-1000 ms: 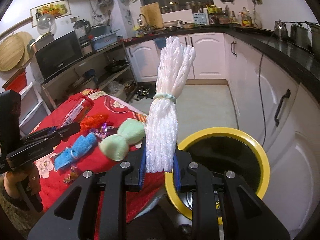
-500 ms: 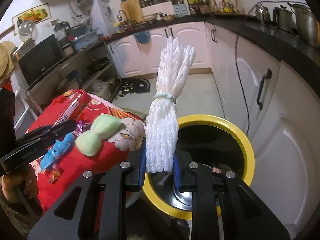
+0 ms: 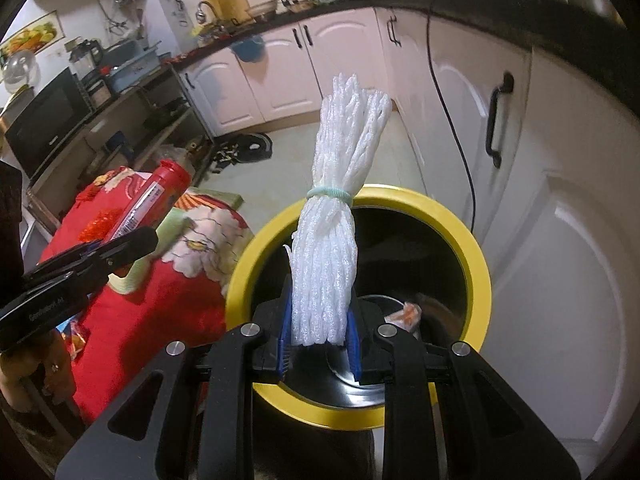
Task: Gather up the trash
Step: 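Carry the red can with the left tool while the right tool carries the mesh bundle over the bin, then open the left tool over the bin while the right tool releases the mesh bundle, then move both open tools back from the bin toward the table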
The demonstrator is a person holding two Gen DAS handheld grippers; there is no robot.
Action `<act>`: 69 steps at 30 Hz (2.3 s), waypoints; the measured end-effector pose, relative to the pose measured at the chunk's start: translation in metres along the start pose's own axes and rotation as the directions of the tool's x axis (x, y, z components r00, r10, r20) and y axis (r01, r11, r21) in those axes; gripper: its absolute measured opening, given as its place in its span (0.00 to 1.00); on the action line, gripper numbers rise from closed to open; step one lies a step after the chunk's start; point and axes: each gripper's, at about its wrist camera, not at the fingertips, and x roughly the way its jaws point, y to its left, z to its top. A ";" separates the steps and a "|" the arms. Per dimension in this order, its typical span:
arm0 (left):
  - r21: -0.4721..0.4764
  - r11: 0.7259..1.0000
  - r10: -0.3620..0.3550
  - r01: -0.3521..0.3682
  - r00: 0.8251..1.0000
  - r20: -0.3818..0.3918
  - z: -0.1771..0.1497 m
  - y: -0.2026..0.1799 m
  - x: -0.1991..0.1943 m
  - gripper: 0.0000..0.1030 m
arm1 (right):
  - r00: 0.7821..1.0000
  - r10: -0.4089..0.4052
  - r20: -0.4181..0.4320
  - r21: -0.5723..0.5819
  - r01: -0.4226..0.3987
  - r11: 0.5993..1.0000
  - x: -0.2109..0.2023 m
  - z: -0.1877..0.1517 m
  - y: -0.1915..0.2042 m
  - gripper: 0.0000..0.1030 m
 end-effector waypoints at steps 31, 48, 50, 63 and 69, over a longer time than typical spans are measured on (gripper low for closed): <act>-0.059 0.992 0.117 -0.113 0.991 0.061 0.002 0.024 -0.020 0.89 | 1.000 -0.004 0.025 0.074 0.002 0.997 -0.004 0.002 -0.014 0.52; -0.180 0.950 0.286 -0.253 0.939 0.191 -0.011 0.092 -0.112 0.89 | 0.990 0.110 0.087 -0.131 -0.098 0.986 -0.029 0.011 0.083 0.61; -0.191 0.946 0.298 -0.261 0.934 0.199 -0.015 0.098 -0.120 0.89 | 0.989 0.118 0.085 -0.146 -0.105 0.984 -0.029 0.011 0.092 0.61; -0.258 0.916 0.361 -0.306 0.910 0.204 -0.036 0.139 -0.151 0.89 | 0.985 0.163 0.061 -0.230 -0.145 0.962 -0.020 0.009 0.145 0.66; -0.290 0.898 0.394 -0.332 0.899 0.193 -0.044 0.162 -0.159 0.89 | 0.984 0.174 0.041 -0.252 -0.158 0.955 -0.010 0.008 0.167 0.69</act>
